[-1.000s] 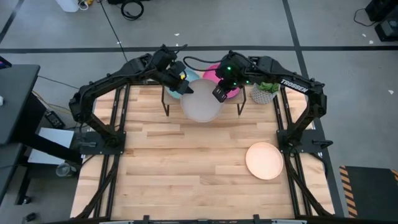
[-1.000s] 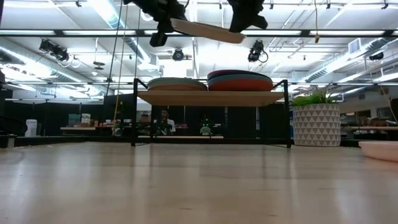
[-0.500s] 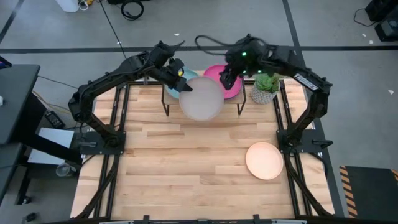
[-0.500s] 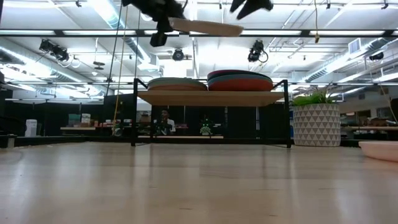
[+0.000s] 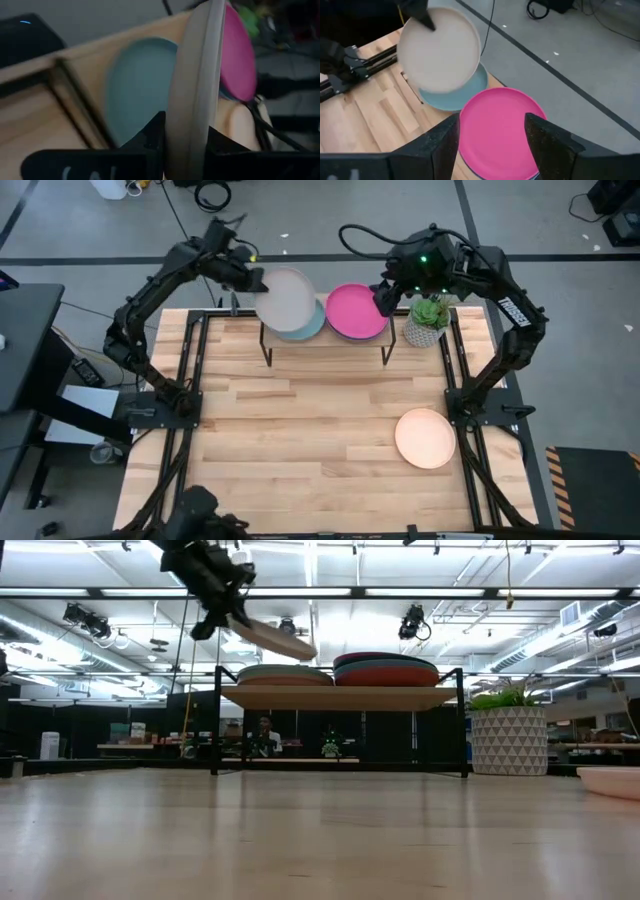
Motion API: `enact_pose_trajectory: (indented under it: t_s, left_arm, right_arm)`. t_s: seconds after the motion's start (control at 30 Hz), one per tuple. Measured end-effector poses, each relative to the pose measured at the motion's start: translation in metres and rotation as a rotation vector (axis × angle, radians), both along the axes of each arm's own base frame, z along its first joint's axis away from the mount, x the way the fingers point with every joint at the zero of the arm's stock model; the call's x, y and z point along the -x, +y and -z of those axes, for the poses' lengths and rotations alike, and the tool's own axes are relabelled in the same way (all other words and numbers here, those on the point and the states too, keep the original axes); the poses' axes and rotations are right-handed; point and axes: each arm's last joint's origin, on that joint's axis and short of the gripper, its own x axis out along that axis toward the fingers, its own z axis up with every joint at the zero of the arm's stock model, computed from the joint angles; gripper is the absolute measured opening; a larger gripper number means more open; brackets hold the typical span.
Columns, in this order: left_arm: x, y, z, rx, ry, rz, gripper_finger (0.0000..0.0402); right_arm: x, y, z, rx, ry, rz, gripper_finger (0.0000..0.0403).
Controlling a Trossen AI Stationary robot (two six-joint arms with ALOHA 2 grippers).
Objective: Place and stack plates onto a shelf
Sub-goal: Stack the gray plate on top of the light blue plate on the shelf
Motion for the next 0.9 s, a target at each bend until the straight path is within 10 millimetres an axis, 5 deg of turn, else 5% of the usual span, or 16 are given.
enact_pose_trajectory:
  t_s: [0.4,0.73,0.9]
  left_arm:
    - [-0.025,0.017,0.032,0.065,0.055,0.019,0.0069]
    - [-0.027,0.014,0.035,-0.042,0.137,0.104,0.022]
    - [-0.024,0.015,0.038,-0.145,0.259,0.116,0.0258]
  right_arm:
    - [-0.001,0.003,0.002,0.01,0.03,-0.003,0.0227]
    - [0.0,0.005,0.003,-0.019,0.039,-0.035,0.0227]
    - [0.0,0.005,0.003,-0.023,0.038,-0.04,0.0226]
